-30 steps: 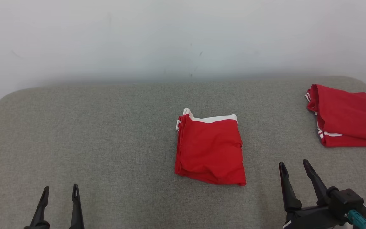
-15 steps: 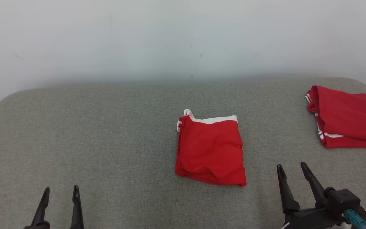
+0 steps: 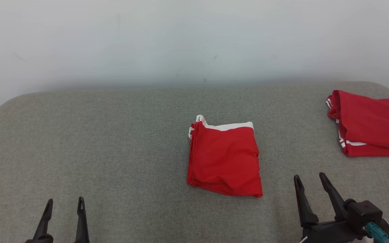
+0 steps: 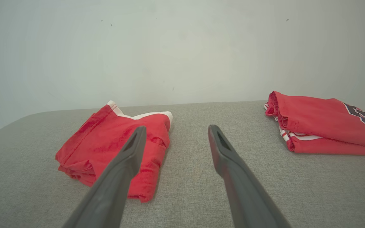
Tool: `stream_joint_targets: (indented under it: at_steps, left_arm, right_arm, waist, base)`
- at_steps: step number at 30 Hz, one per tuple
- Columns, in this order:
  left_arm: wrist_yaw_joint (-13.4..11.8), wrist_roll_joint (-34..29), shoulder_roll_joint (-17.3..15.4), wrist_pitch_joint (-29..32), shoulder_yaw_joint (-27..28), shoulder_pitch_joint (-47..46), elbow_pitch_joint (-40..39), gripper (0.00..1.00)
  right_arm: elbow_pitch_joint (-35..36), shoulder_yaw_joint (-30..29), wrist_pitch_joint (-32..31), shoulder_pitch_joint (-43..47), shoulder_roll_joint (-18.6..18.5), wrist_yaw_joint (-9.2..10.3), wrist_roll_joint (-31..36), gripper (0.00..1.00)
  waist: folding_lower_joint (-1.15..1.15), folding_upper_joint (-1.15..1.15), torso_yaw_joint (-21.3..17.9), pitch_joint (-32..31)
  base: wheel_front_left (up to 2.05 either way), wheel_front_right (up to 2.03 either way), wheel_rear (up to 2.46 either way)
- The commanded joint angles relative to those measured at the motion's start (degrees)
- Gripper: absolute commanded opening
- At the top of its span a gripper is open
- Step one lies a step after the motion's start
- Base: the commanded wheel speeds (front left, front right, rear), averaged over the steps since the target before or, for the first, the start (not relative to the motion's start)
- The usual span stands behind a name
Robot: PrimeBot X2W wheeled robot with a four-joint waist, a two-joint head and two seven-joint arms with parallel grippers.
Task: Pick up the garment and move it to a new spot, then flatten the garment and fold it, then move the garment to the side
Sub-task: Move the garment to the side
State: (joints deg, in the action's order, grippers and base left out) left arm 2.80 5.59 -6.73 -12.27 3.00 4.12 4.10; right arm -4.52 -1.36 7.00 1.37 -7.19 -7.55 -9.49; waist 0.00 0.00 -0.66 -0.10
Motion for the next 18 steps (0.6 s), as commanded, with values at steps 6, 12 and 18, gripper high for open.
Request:
stream_joint_targets:
  at_steps: [6, 12, 18]
  left_arm:
    - [-0.52, 0.38, -0.35, -0.1, -0.23, 0.31, 0.05, 1.0]
    - [-0.83, 0.63, -0.32, -0.35, -0.54, -0.29, 0.58, 1.0]
    - [-1.03, 0.58, 0.07, -0.54, -1.56, -1.54, 1.38, 1.0]
  right_arm:
    - [-0.42, 0.03, -0.23, 0.58, 0.17, 0.17, 0.12, 1.0]
    - [-2.56, 0.37, -0.45, -3.28, 0.61, 0.17, 0.06, 1.0]
    - [-7.84, -0.35, -2.01, -11.11, 1.27, 0.17, -0.54, 1.0]
  waist:
    - [0.0, 0.0, 0.07, -0.07]
    - [0.0, 0.0, 0.45, 0.26]
    - [0.0, 0.0, 2.18, 0.84]
  base:
    - [0.0, 0.0, 0.0]
    - [0.0, 0.0, 0.0]
    - [0.0, 0.0, 0.0]
